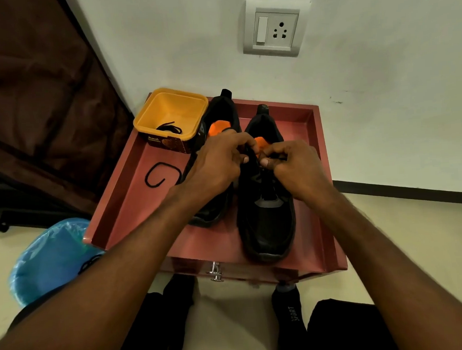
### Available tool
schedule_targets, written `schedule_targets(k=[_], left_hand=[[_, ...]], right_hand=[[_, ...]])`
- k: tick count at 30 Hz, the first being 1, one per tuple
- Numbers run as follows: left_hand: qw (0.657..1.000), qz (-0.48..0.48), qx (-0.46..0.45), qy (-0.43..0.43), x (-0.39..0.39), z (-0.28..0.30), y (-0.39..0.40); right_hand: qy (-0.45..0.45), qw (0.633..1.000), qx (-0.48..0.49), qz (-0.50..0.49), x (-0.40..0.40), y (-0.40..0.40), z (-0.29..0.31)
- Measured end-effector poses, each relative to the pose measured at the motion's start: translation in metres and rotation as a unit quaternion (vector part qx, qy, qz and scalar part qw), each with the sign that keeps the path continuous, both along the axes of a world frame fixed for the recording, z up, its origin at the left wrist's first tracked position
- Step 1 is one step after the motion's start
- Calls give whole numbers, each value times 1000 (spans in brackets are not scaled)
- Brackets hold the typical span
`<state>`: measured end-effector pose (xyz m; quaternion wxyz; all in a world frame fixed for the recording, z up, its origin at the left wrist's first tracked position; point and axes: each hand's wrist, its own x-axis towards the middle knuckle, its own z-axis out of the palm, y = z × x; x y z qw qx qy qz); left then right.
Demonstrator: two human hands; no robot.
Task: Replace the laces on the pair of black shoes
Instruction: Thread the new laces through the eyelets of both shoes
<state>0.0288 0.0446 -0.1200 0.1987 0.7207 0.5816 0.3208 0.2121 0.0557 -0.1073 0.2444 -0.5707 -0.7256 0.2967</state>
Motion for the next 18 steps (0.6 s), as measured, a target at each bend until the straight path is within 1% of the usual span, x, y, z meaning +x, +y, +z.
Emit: schedule_targets(k=[5,7,10,12,14,18], left_hand=[[999,14,-27,-35,3,1,-2],[998,21,-43,-51,2,3,-2],[997,13,-65,-44,-2,6,-1],[997,3,-66,-30,-4,7,-3],[998,-1,-59,-16,-4,6,-5],[999,1,-42,-8,-3,0,-11]], right_hand=[[25,999,-5,-23,-4,-4,-3],[21,999,4,-33,-6,-6,-4],[-59,996,42,-43,-5,-8,-1],[-76,995,55,-41,-2,-9,2],[-48,998,34,-28,-1,-8,1],[22,998,-55,2,-1,-5,5]])
